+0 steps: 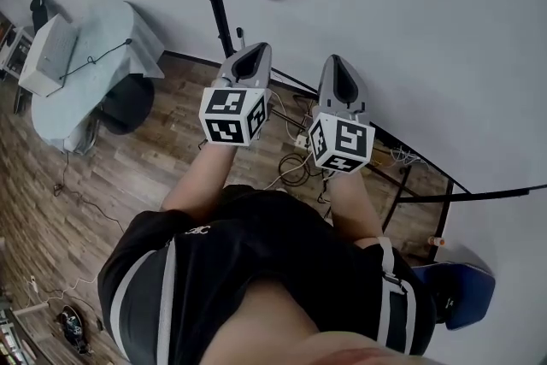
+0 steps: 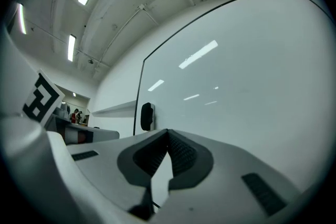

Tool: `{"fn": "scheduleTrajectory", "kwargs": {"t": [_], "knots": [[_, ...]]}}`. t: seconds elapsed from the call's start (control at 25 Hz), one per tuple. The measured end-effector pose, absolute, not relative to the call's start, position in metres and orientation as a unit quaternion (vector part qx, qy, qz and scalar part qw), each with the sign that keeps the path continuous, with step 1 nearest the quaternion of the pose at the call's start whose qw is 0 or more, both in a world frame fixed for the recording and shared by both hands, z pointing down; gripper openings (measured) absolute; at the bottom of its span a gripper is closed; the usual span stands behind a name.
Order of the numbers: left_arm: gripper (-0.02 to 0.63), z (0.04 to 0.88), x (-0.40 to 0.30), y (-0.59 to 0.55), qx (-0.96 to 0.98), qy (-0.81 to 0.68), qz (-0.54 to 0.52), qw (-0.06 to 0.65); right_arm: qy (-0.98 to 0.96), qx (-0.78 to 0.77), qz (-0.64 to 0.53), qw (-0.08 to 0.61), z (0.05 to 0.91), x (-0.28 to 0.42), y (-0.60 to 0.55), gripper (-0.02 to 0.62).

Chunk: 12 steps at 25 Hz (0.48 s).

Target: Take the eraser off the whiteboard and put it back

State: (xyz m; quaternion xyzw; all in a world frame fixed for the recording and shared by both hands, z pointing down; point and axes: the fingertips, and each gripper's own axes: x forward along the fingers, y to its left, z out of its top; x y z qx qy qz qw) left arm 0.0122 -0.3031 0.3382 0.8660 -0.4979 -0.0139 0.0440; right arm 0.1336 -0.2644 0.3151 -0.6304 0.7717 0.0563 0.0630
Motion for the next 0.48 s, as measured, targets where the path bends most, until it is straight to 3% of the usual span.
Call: {"fn": "scheduleTrajectory", "kwargs": {"t": [0.48], "knots": [[0.006,0.322,-0.002,-0.370,0.866,-0.500,-0.010,0.017,0.747,-0.661,0.046,0.054,0.326,0.136,-0.314,0.005]]}}
